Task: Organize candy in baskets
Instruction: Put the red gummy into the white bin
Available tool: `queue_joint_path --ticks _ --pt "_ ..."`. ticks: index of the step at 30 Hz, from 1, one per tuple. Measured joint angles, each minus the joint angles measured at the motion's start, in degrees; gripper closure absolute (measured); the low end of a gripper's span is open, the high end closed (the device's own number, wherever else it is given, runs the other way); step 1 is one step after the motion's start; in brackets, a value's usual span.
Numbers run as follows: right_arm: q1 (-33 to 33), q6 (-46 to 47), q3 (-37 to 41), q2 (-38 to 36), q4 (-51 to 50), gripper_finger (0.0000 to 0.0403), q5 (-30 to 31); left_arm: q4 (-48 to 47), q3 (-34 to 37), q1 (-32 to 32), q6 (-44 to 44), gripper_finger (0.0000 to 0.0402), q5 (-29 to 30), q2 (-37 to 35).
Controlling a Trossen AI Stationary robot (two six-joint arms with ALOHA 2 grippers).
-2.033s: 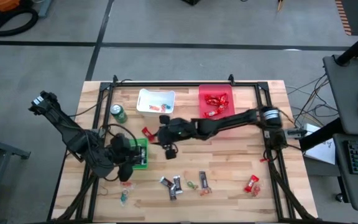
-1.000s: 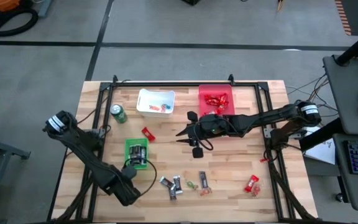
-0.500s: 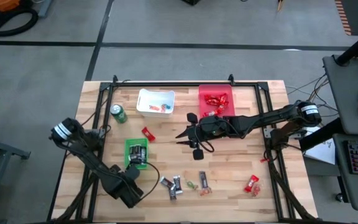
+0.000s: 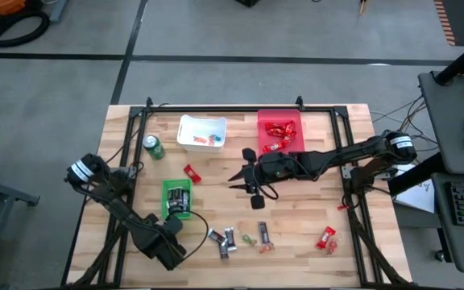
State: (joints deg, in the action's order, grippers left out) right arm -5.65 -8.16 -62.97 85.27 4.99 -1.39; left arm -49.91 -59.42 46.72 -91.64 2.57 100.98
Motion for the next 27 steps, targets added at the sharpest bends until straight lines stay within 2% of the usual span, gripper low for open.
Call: queue_joint_path --ticks 9,15,19,22,27 --pt "-0.28 0.09 0.75 0.00 -0.48 0.0317 0.02 -3.52 -4.10 -0.04 4.24 0.0401 1.12 -2.25" --pt "-1.31 0.81 0.75 -0.20 -2.59 0.0320 0.00 -10.87 -12.35 -1.00 10.30 0.0401 2.12 -2.44" --pt "-2.23 1.04 0.75 -0.41 -3.61 0.0321 0.00 -14.93 -20.41 -2.49 17.77 0.0401 7.95 -2.45" --pt "-3.00 1.15 0.75 -0.64 -5.78 0.0321 0.02 -18.11 -26.26 -4.06 23.66 0.0401 15.83 -2.46" --pt "-4.53 4.29 0.75 -3.55 -16.13 0.0321 2.14 -23.26 -33.23 -8.18 34.95 0.0401 27.50 -2.55"
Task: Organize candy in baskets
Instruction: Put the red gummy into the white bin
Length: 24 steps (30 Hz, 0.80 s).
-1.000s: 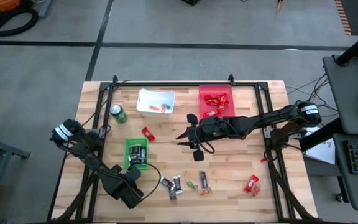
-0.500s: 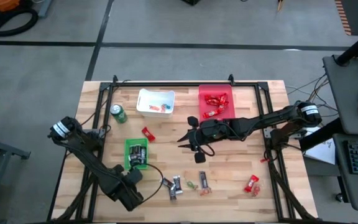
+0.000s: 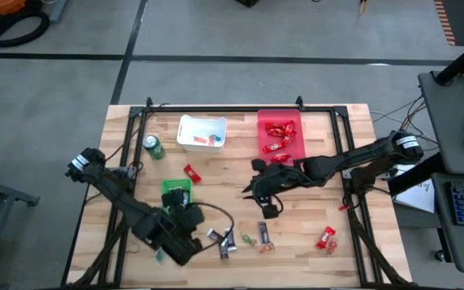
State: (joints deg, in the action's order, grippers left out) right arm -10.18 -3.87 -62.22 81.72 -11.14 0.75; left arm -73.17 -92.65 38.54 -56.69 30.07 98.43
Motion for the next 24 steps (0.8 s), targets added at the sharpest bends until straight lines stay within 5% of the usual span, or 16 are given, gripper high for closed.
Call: queue_joint_path --ticks 6,13,24 --pt "-2.54 6.51 0.00 -4.01 -12.66 0.0321 8.59 -2.81 -2.11 -7.71 16.49 0.0401 6.91 -0.35" --pt "-4.83 10.33 1.28 -5.67 -13.90 0.0321 11.41 -3.91 -0.03 -21.91 35.00 0.0401 11.48 -0.44" --pt "-5.22 12.74 1.38 -4.95 -12.13 0.0321 12.91 2.06 6.59 -52.17 49.46 0.0401 7.28 -0.44"
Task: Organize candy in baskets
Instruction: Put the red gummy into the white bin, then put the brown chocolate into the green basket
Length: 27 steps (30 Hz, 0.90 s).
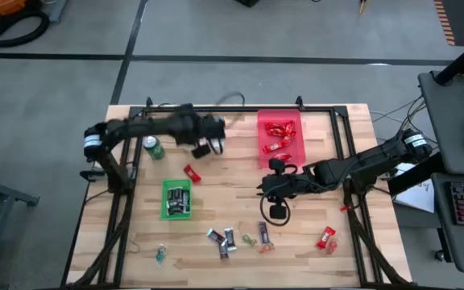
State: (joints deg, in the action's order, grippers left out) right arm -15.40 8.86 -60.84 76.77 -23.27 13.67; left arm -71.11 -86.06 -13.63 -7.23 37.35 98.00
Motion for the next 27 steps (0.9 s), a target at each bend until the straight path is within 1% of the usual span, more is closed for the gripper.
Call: queue_joint_path --ticks 2,5,6,7,10,14,22,27 --pt "0.00 0.59 0.00 -0.02 0.04 0.0321 -0.02 3.77 1.07 -5.01 2.77 0.0401 -5.74 0.00" --pt "0.00 0.99 0.00 -0.04 0.09 0.0321 -0.04 8.70 2.78 -11.59 6.00 0.0401 -17.04 0.00" --pt "0.00 1.39 0.00 -0.04 0.09 0.0321 -0.02 9.74 3.24 -13.34 6.19 0.0401 -20.00 0.00" --pt "0.02 1.84 0.00 -0.04 0.09 0.0321 -0.04 10.25 3.62 -14.90 6.27 0.0401 -21.76 0.00" --pt "0.02 2.48 0.00 -0.04 0.14 0.0321 -0.02 10.31 4.48 -17.79 6.21 0.0401 -22.38 0.00" --pt "0.02 2.73 0.00 -0.04 0.20 0.0321 -0.04 10.80 4.85 -18.57 6.19 0.0394 -22.83 0.00" --pt "0.04 3.57 0.00 -0.04 1.70 0.0321 -0.02 9.96 4.89 -16.93 7.18 0.0334 -22.97 0.00" --pt "0.04 7.69 0.00 -0.06 1.70 0.0321 -0.04 9.99 4.87 -15.06 5.87 0.0305 -22.95 -0.44"
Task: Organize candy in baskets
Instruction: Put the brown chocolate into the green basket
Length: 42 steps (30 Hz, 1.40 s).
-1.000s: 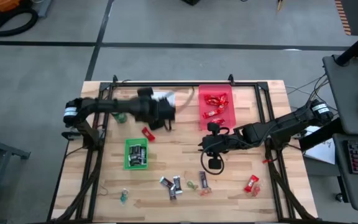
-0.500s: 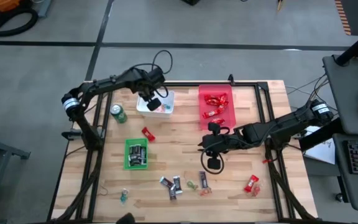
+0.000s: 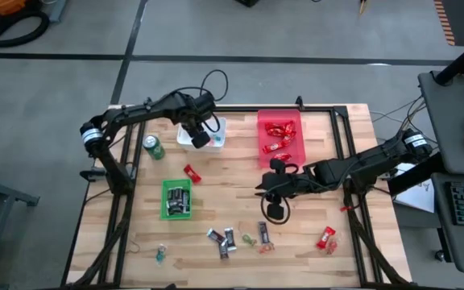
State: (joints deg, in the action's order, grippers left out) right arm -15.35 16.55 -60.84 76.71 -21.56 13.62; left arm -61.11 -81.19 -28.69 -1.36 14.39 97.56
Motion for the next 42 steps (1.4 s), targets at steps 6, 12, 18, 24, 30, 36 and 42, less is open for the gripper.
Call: queue_joint_path --ticks 6,12,18,24,30,36,42 --pt "-0.30 16.46 0.00 0.33 -0.20 0.0321 -1.28 2.67 1.38 8.03 -3.09 0.0297 -0.04 -4.13" --pt "-3.47 32.70 0.17 2.71 -1.97 0.0321 -9.63 9.61 4.60 21.22 -4.44 0.0297 -0.80 -11.17" --pt "-8.10 45.68 0.20 7.05 -9.06 0.0321 -14.79 21.24 10.96 34.52 -7.93 0.0297 -1.97 -16.87" --pt "-10.43 53.52 0.24 11.03 -11.13 0.0322 -15.14 36.21 18.37 44.34 -13.35 0.0297 -1.54 -19.77" --pt "-10.18 54.29 -0.66 15.76 -11.32 0.0322 -16.04 42.96 21.05 48.76 -14.59 0.0297 -1.30 -19.40" --pt "-10.14 51.85 -3.01 17.40 -11.36 0.0321 -14.48 43.13 21.05 49.53 -14.35 0.0296 -1.24 -18.93" --pt "-9.68 51.25 -4.07 18.82 -11.09 0.0304 -13.61 43.05 21.05 49.66 -14.61 0.0296 -1.20 -18.77"
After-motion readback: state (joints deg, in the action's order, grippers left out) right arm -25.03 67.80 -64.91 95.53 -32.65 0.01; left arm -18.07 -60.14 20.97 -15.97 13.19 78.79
